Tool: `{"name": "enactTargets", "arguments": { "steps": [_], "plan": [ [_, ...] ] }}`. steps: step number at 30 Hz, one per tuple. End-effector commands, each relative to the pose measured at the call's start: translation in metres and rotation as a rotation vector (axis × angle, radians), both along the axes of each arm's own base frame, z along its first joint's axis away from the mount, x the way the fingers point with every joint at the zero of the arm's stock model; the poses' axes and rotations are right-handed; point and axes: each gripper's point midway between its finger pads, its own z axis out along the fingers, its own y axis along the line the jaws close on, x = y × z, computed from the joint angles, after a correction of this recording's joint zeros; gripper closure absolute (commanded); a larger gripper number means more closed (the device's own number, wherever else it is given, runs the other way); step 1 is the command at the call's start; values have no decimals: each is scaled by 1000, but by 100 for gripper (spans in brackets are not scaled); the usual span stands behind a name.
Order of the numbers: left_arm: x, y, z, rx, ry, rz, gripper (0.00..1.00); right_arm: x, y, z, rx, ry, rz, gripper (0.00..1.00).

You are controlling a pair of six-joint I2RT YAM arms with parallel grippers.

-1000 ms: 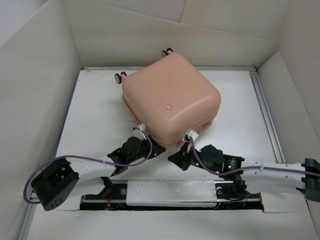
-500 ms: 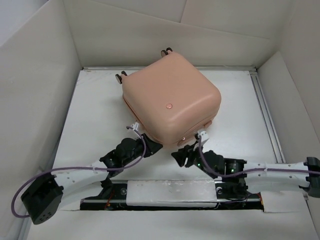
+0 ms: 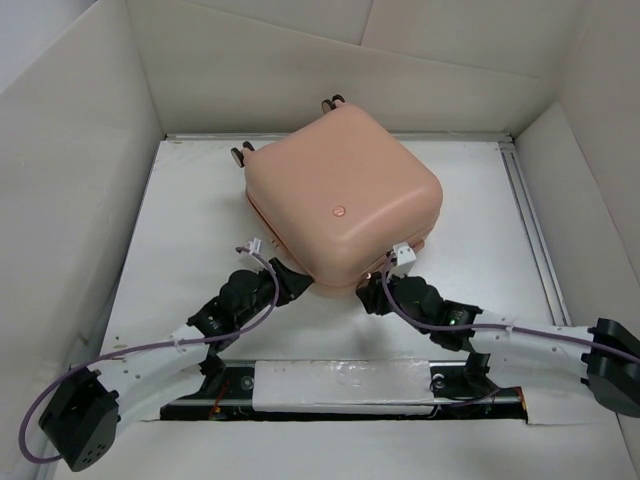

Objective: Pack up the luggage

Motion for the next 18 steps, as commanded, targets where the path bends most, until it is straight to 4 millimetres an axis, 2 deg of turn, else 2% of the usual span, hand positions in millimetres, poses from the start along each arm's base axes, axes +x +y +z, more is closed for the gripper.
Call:
{"name": "enactTargets", "arguments": {
  "steps": [1,6,8,10,12,13,15,16,17,18],
  "plan": [
    [28,10,13,47,-76,92,68,13,21,34,87,-75,53,52],
    [32,4,12,47,-71,82,71,18,30,41,120,-121,84,63],
    [33,3,15,40,-79,83,76,18,32,43,127,-136,100,64],
    [32,4,13,40,-79,83,78,20,31,39,98,-147,99,57],
    [32,4,13,40,-79,83,80,25,28,41,91,-155,67,47],
    [32,2,15,30,-85,74,80,26,27,41,80,-164,62,47],
    [32,2,12,37,-77,74,82,31,25,40,62,-174,44,57],
    [31,0,14,28,-82,64,83,33,26,40,56,-174,34,65],
    [31,0,11,35,-74,64,83,36,25,34,29,-173,25,70],
    [31,-2,15,27,-79,55,83,39,25,37,28,-178,10,73]
  ]
}}
